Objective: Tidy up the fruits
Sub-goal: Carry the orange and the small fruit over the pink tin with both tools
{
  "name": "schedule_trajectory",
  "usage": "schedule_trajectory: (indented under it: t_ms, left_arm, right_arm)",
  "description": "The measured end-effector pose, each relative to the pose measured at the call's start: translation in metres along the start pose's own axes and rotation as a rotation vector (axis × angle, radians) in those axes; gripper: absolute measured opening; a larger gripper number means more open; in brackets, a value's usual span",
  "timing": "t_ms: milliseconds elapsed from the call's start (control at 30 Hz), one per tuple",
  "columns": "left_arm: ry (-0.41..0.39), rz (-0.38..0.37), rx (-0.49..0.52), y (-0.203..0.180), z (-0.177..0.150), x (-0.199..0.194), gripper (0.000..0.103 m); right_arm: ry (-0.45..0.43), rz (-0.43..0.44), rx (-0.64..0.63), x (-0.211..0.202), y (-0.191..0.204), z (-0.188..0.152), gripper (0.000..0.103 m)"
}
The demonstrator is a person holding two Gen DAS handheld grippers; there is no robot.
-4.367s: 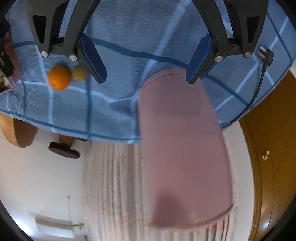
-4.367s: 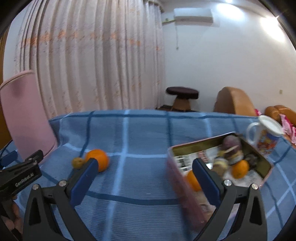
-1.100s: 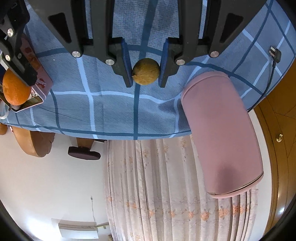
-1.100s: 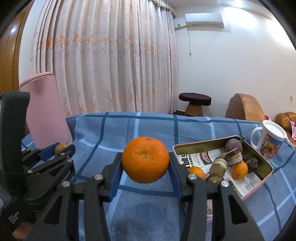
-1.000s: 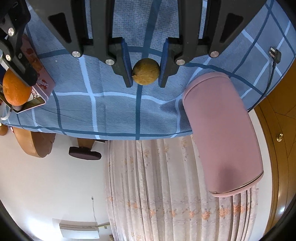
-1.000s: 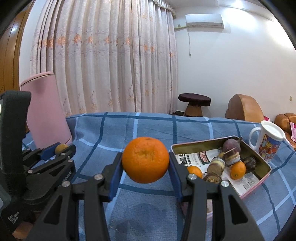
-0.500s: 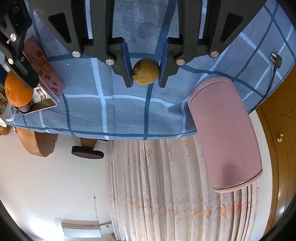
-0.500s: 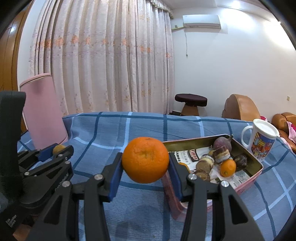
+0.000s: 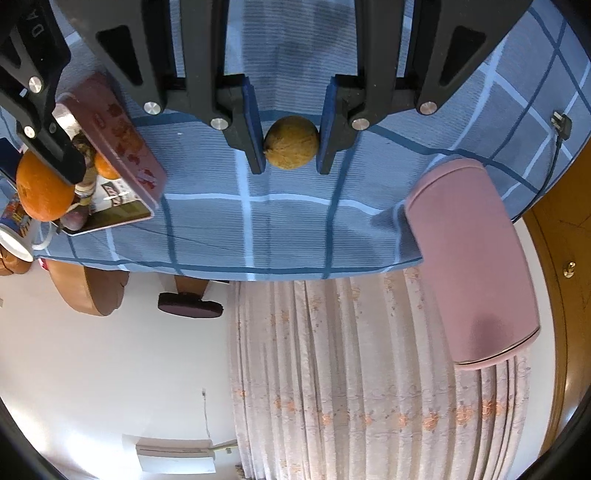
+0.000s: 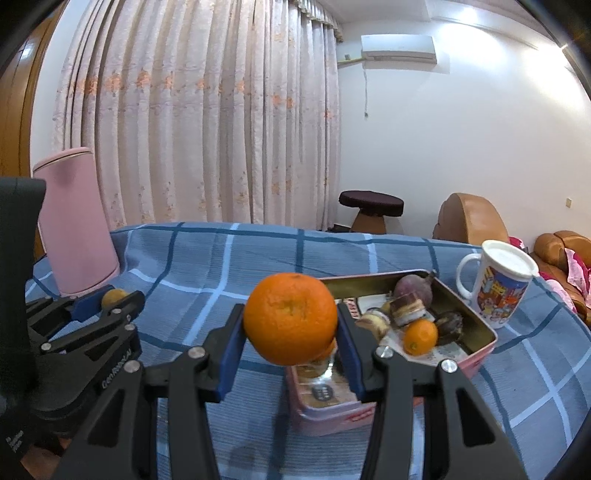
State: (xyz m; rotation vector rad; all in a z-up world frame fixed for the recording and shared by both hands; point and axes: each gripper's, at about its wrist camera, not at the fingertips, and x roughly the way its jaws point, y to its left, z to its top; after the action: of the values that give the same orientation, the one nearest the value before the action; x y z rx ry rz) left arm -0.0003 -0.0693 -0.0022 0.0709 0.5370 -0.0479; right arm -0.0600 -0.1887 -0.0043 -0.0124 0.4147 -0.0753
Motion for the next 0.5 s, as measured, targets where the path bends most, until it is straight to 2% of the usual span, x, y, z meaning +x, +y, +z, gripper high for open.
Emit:
schedule_trajectory:
  t_ms: [500]
  left_arm:
    - [-0.009, -0.068, 0.020, -0.047, 0.003, -0.001, 0.030]
  right_arm:
    - [0.005, -0.048, -0.008, 0.005, -0.034, 0.003, 0.050]
